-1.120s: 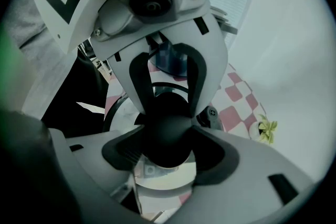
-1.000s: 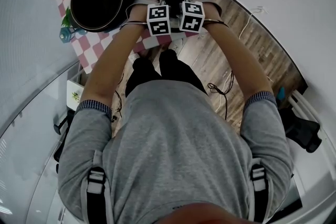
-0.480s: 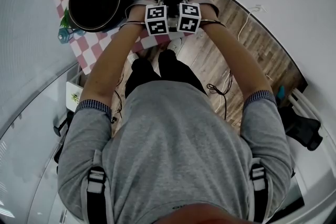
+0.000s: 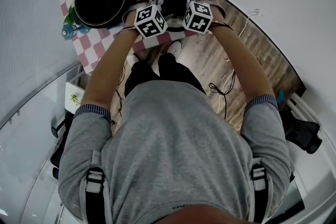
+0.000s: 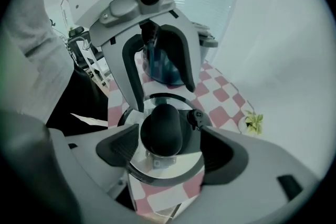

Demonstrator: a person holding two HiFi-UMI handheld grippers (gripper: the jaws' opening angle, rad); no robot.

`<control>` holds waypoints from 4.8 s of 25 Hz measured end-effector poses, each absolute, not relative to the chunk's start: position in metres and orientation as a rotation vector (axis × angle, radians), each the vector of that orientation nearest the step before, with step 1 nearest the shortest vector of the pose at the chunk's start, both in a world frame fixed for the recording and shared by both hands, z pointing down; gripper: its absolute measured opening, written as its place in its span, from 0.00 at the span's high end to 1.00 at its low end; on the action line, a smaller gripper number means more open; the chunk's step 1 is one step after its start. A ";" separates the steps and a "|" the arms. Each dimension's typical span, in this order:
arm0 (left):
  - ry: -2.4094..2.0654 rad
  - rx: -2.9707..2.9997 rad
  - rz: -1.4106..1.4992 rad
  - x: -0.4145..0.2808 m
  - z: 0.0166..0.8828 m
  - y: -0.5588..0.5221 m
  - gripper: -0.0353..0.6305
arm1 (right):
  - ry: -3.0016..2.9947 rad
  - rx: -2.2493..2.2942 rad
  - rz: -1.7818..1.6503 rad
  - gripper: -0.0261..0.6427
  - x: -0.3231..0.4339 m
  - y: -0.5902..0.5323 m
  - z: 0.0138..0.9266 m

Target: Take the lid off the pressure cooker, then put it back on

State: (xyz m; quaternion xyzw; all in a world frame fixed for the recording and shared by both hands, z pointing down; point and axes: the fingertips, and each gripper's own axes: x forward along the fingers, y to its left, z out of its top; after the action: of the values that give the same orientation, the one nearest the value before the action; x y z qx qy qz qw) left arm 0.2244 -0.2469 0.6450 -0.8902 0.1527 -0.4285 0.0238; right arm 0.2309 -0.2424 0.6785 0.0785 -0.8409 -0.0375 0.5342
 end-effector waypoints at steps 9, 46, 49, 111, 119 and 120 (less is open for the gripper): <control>0.877 -3.058 -0.615 0.194 0.512 -0.221 0.46 | -2.359 0.424 0.023 0.40 0.228 -0.226 0.566; 1.109 -2.928 -0.085 0.136 0.403 -0.184 0.46 | -2.825 0.845 0.026 0.37 0.242 -0.187 0.417; 1.051 -2.947 -0.172 0.151 0.421 -0.191 0.46 | -2.783 0.818 0.058 0.37 0.248 -0.194 0.436; -0.027 -2.634 -1.726 0.237 0.723 -0.240 0.49 | -1.851 -0.041 0.057 0.51 0.235 -0.237 0.721; -0.019 -2.653 -1.744 0.235 0.721 -0.239 0.50 | -1.843 -0.040 0.076 0.54 0.235 -0.235 0.718; -0.019 -2.660 -1.742 0.236 0.719 -0.238 0.50 | -1.846 -0.044 0.079 0.54 0.235 -0.234 0.715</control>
State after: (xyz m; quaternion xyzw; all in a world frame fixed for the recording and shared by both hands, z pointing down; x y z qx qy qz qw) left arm 0.2357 -0.2380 0.7187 -0.8364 -0.0060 -0.5478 -0.0191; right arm 0.2350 -0.2335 0.7151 -0.0190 -0.7970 0.0340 0.6027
